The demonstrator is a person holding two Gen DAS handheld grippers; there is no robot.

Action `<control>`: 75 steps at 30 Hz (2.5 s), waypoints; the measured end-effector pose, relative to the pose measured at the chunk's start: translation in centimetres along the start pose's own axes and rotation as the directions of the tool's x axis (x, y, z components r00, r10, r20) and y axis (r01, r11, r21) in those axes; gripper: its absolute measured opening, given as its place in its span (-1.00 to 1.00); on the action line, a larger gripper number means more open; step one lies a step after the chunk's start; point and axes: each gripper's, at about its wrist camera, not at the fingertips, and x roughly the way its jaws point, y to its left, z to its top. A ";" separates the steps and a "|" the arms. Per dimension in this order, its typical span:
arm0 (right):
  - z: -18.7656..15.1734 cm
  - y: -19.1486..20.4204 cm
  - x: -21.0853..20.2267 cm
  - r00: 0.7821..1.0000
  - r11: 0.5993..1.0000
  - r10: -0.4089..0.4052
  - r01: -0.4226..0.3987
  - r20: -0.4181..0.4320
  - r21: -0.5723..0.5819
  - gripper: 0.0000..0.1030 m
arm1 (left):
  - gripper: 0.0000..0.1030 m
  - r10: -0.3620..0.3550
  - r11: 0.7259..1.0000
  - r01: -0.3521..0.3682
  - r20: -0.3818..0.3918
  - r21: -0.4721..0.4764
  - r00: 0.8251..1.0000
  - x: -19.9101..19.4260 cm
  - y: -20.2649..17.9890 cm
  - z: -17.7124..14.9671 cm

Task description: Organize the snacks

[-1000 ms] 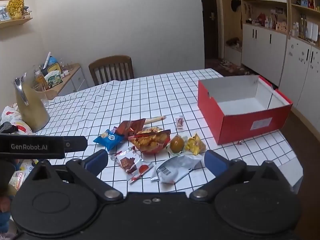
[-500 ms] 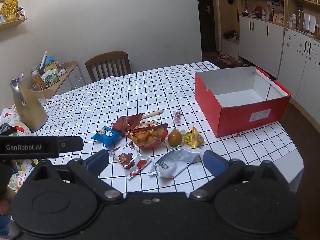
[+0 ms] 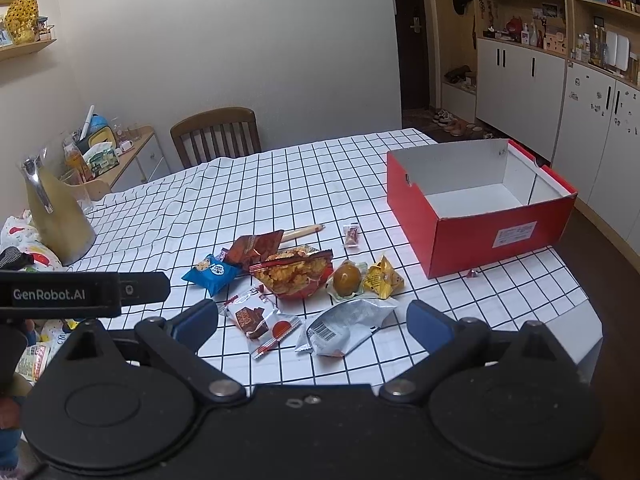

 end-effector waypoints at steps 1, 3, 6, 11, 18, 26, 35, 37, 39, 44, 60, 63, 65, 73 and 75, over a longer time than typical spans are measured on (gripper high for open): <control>0.0 0.0 -0.1 1.000 1.000 0.000 0.000 0.001 0.000 0.96 | 0.98 -0.001 1.000 0.001 0.003 0.002 1.000 -0.1 -0.1 0.0; 0.0 0.0 -0.3 1.000 1.000 -0.001 0.001 0.007 0.001 0.96 | 0.98 -0.002 1.000 0.002 0.011 0.005 1.000 -0.3 -0.2 0.0; 0.0 0.0 -0.7 1.000 1.000 -0.009 0.009 0.023 0.000 0.96 | 0.98 -0.006 1.000 0.006 0.024 0.007 1.000 -0.7 -0.2 -0.1; -0.1 0.0 -1.4 0.999 1.000 -0.025 0.025 0.047 -0.001 0.95 | 0.98 -0.005 1.000 0.005 0.029 0.011 1.000 -1.1 -0.3 -0.2; -0.2 -0.7 -1.6 0.998 0.998 -0.043 0.040 0.049 0.049 0.95 | 0.98 -0.011 1.000 0.010 0.046 0.025 0.999 -1.7 -0.6 -0.4; -0.3 -0.5 -2.2 0.996 0.998 -0.049 0.046 0.068 0.042 0.95 | 0.98 -0.021 0.999 0.019 0.058 0.032 0.998 -1.9 -0.9 -0.4; -0.3 -0.7 -2.6 0.994 0.997 -0.062 0.058 0.087 0.049 0.95 | 0.98 -0.026 0.999 0.023 0.067 0.044 0.997 -2.0 -1.2 -0.4; -0.3 -0.7 -2.6 0.994 0.997 -0.063 0.059 0.089 0.047 0.95 | 0.98 -0.026 0.999 0.023 0.068 0.045 0.997 -2.0 -1.4 -0.4; -0.3 -0.7 -2.7 0.994 0.997 -0.062 0.059 0.091 0.044 0.95 | 0.98 -0.028 0.999 0.025 0.068 0.043 0.997 -2.0 -1.4 -0.4; -0.3 -0.7 -2.7 0.994 0.997 -0.065 0.061 0.093 0.044 0.95 | 0.98 -0.032 0.999 0.029 0.068 0.044 0.997 -2.0 -1.4 -0.3; 0.0 -0.5 -1.8 0.995 0.998 -0.063 0.060 0.081 0.036 0.94 | 0.98 -0.034 0.999 0.033 0.048 0.040 0.998 -0.5 -0.5 0.0; 0.1 -0.4 -1.1 0.995 0.998 -0.063 0.061 0.072 0.031 0.94 | 0.98 -0.029 0.999 0.028 0.041 0.033 0.999 0.5 0.0 0.3; 0.2 -0.5 -0.5 0.996 0.997 -0.068 0.066 0.064 0.027 0.93 | 0.98 -0.018 0.999 0.017 0.039 0.028 0.999 1.2 0.4 0.4; 0.4 -1.2 2.4 0.995 0.995 -0.096 0.096 0.035 0.015 0.90 | 0.98 0.024 1.000 -0.024 -0.012 0.020 1.000 4.8 2.0 0.2; 0.4 -1.4 3.3 0.994 0.994 -0.105 0.105 0.020 0.019 0.89 | 0.98 0.039 0.999 -0.038 -0.032 0.019 0.999 6.0 2.3 0.2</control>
